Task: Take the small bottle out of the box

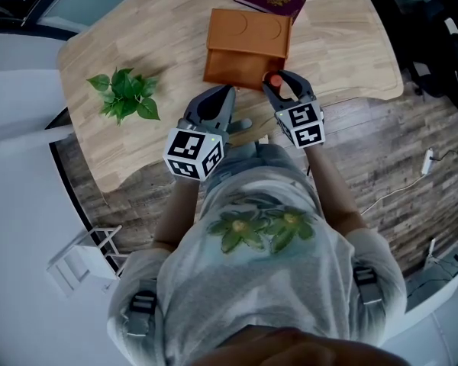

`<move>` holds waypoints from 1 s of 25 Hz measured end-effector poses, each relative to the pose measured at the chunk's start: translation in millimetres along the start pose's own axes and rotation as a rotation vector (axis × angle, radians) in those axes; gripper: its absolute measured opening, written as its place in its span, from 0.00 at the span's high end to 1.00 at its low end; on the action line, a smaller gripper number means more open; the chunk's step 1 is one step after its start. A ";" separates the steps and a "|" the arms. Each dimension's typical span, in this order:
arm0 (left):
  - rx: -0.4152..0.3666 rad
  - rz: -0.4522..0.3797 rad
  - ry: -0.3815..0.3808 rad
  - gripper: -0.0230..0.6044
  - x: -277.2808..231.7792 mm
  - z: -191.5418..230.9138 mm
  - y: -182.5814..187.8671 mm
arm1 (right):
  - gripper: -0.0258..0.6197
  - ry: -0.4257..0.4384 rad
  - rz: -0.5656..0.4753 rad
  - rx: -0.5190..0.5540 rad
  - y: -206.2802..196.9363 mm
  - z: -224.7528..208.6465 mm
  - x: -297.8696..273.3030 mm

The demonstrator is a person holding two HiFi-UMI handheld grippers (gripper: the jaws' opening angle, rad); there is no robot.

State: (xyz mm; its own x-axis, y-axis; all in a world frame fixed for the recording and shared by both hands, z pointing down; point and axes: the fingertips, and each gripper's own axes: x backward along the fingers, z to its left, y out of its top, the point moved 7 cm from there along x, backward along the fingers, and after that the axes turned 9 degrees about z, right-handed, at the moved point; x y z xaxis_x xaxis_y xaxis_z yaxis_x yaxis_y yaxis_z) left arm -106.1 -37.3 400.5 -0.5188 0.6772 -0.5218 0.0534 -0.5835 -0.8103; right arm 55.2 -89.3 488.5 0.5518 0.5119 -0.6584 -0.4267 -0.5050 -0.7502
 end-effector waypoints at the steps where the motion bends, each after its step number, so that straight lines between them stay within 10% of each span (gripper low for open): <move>1: -0.001 0.000 -0.001 0.95 0.3 -0.6 0.0 | 0.67 0.001 -0.002 0.001 1.0 0.1 1.7; 25: -0.017 -0.001 -0.002 0.95 1.1 -10.0 -1.7 | 0.67 0.015 -0.066 -0.003 22.0 11.8 39.0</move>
State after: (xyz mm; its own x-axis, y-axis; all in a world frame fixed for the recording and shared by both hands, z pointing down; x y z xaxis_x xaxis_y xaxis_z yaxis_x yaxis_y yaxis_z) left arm -98.3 -31.0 398.7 -0.5209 0.6768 -0.5202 0.0671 -0.5751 -0.8153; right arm 58.9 -72.3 445.6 0.5893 0.5341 -0.6062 -0.3869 -0.4722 -0.7920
